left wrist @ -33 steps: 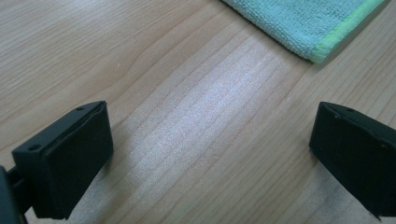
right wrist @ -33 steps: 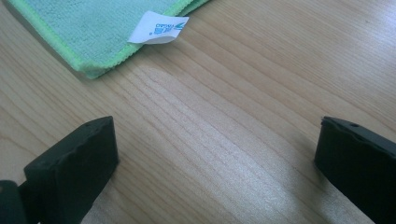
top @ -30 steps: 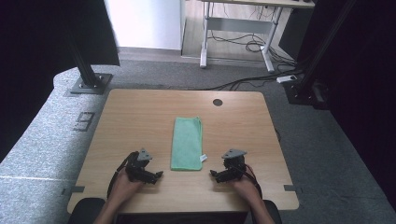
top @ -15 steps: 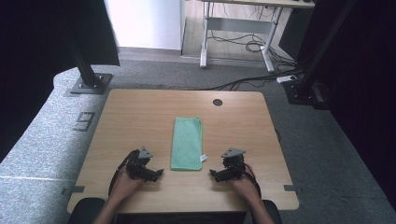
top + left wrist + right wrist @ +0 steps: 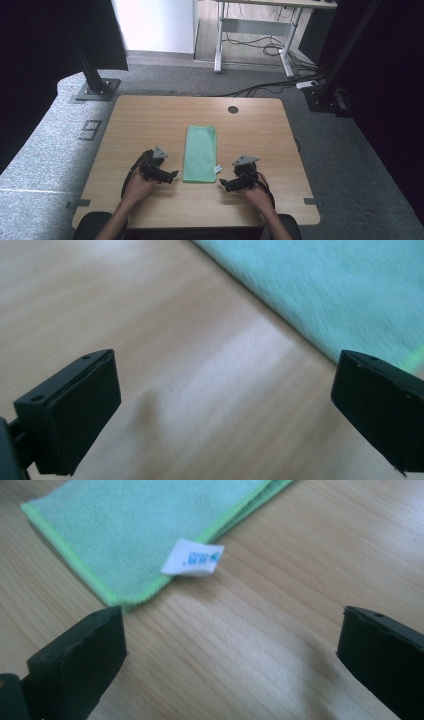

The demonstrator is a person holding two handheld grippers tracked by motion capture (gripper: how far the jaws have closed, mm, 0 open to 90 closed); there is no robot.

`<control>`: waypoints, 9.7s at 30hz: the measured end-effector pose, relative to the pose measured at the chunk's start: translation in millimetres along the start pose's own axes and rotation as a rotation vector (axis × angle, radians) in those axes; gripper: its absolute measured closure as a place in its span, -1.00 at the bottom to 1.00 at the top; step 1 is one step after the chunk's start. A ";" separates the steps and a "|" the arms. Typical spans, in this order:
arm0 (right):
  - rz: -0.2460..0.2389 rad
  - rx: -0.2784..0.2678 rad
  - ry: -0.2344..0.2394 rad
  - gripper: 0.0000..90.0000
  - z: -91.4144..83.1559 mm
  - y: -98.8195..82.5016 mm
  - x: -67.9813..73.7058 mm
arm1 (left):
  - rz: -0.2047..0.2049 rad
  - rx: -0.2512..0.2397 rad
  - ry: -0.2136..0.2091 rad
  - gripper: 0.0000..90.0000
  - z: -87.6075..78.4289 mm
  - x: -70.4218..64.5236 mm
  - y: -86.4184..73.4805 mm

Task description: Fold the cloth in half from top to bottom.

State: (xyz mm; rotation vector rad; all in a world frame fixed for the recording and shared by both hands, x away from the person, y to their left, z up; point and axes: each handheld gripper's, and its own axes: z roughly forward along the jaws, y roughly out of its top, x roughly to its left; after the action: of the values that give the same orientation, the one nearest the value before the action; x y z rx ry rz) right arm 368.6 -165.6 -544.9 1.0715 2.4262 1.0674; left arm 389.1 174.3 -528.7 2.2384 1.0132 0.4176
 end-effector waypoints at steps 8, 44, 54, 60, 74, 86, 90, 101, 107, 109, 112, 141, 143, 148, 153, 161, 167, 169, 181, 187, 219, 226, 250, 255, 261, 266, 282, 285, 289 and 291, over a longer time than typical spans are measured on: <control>-0.012 -0.013 -0.010 -1.00 9.6 20.3 2.8 | -0.033 -0.040 0.004 -1.00 14.8 16.4 32.3; -0.080 0.094 -0.008 -1.00 26.4 20.3 27.6 | -0.035 0.027 0.021 -1.00 48.9 7.1 29.7; -0.091 0.096 0.029 -1.00 16.1 8.6 38.1 | -0.047 0.012 -0.015 -0.99 35.1 -4.9 10.5; -0.084 0.118 0.040 -1.00 14.8 12.6 36.6 | -0.053 0.000 -0.008 -0.97 34.1 -6.6 8.5; -0.013 0.048 0.011 -0.83 18.6 51.3 -0.7 | -0.032 0.004 -0.026 -0.96 32.5 -12.8 7.3; -0.016 0.071 0.000 -0.37 49.2 89.9 -20.5 | -0.029 0.002 -0.031 -0.96 32.8 -12.0 7.3; -0.014 0.066 0.001 -0.24 58.5 103.1 -25.9 | -0.025 0.003 -0.033 -0.96 32.9 -11.7 7.4; -0.026 0.089 -0.036 0.03 88.2 128.6 -37.3 | -0.031 -0.001 -0.033 -0.96 33.1 -12.0 7.2; -0.018 0.124 -0.065 0.11 99.9 127.1 -46.5 | -0.029 0.000 -0.033 -0.96 33.0 -11.9 7.2; -0.028 0.137 -0.060 0.13 102.8 124.6 -48.0 | -0.028 0.001 -0.033 -0.96 32.9 -11.9 7.1; -0.039 0.138 -0.045 0.19 105.7 121.3 -49.2 | -0.028 0.000 -0.033 -0.96 32.9 -11.9 7.1; -0.101 -0.031 0.085 0.92 36.4 136.1 -21.8 | -0.042 0.003 -0.018 -0.98 33.0 -13.4 7.1; -0.111 -0.044 0.091 0.92 28.8 135.8 -18.2 | -0.043 0.003 -0.017 -0.98 33.1 -13.6 7.1; -0.151 -0.081 0.107 0.92 7.1 131.8 -6.5 | -0.046 0.001 -0.017 -0.98 33.2 -13.8 7.1; -0.175 -0.101 0.122 0.92 -10.8 123.6 4.0 | -0.047 0.000 -0.016 -0.98 33.4 -13.9 7.2; -0.201 -0.124 0.152 0.92 -33.4 103.6 18.3 | -0.046 0.000 -0.016 -0.98 33.4 -13.9 7.2; -0.191 -0.126 0.177 0.92 -44.7 82.7 26.4 | -0.044 0.001 -0.015 -0.98 33.4 -13.7 7.3; -0.187 -0.123 0.188 0.92 -46.3 75.4 30.0 | -0.044 0.001 -0.015 -0.98 33.4 -13.8 7.3; -0.180 -0.077 0.222 0.91 -41.8 34.2 50.3 | -0.048 -0.002 -0.015 -0.98 33.6 -14.0 7.3; -0.161 -0.024 0.244 0.91 -29.4 19.7 54.0 | -0.034 0.000 -0.029 -0.98 33.6 -12.5 7.7; -0.175 0.003 0.244 0.89 -33.8 5.4 70.0 | -0.028 0.047 -0.037 -0.92 20.3 -21.0 0.2; -0.184 0.058 0.236 0.89 -21.9 -2.9 72.0 | 0.040 0.099 -0.088 -0.89 6.3 -26.0 6.4; -0.083 -0.009 0.169 0.04 -41.7 9.6 49.8 | 0.075 0.035 -0.135 -0.86 -11.3 -35.4 11.2; -0.085 0.029 0.167 -0.16 -18.7 10.0 54.5 | 0.100 0.081 -0.124 -0.86 -6.6 -38.5 0.6; -0.106 0.078 0.138 -0.36 -11.5 -0.4 59.4 | 0.100 0.076 -0.126 -0.85 -7.8 -41.8 -3.5; -0.086 0.082 0.116 -0.48 -9.1 -4.3 57.7 | 0.097 0.033 -0.176 -0.85 -15.8 -56.7 -7.5; -0.078 0.079 0.081 -0.58 -7.5 -7.4 59.6 | 0.089 -0.038 -0.134 -0.83 -30.7 -70.3 -4.3; -0.063 0.081 0.084 -0.60 -7.1 -7.8 59.0 | 0.089 -0.019 -0.129 -0.83 -17.9 -74.8 -0.6; -0.063 0.076 0.079 -0.61 -7.3 -8.7 58.6 | 0.110 0.055 -0.145 -0.83 -11.5 -82.5 -13.4; -0.062 0.076 0.077 -0.63 -7.1 -8.9 58.5 | 0.102 0.063 -0.151 -0.83 -16.5 -84.5 -19.2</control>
State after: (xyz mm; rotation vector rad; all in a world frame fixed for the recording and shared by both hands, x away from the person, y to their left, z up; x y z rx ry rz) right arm 320.2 -130.7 -544.3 0.9883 2.5616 1.0229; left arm 314.8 126.8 -531.2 2.3464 0.8471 0.2585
